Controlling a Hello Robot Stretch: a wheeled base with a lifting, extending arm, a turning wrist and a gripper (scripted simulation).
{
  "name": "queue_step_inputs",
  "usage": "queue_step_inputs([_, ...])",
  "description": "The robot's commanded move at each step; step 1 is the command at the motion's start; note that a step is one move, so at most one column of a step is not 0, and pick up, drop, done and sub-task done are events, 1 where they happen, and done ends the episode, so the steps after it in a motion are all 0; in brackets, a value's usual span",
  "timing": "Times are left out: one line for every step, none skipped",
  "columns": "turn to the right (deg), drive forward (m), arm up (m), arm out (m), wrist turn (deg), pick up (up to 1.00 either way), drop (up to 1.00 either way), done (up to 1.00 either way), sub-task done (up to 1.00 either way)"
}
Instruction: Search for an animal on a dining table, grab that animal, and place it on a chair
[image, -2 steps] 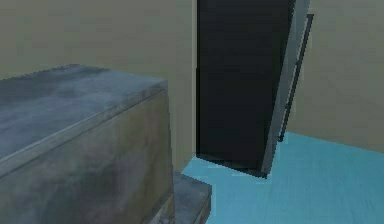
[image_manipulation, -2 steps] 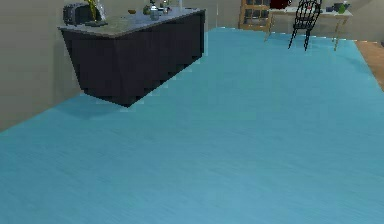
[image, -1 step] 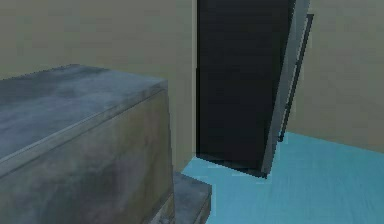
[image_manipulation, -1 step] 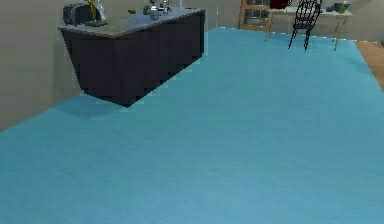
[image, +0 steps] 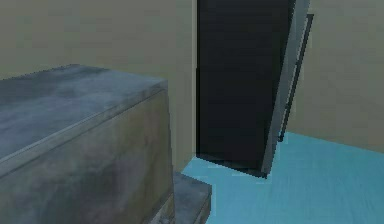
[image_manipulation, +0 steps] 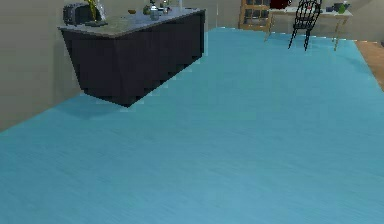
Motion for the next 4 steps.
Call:
queue_step_inputs([45.0, 0.0, 0.0, 0.0, 0.0, 0.0, 0.0, 0.0, 0.0])
queue_step_inputs([45.0, 0.0, 0.0, 0.0, 0.0, 0.0, 0.0, 0.0, 0.0])
queue_step_inputs([27.0, 0.0, 0.0, 0.0, 0.0, 0.0, 0.0, 0.0, 0.0])
queue_step_inputs([0.0, 0.25, 0.0, 0.0, 0.0, 0.0, 0.0, 0.0, 0.0])
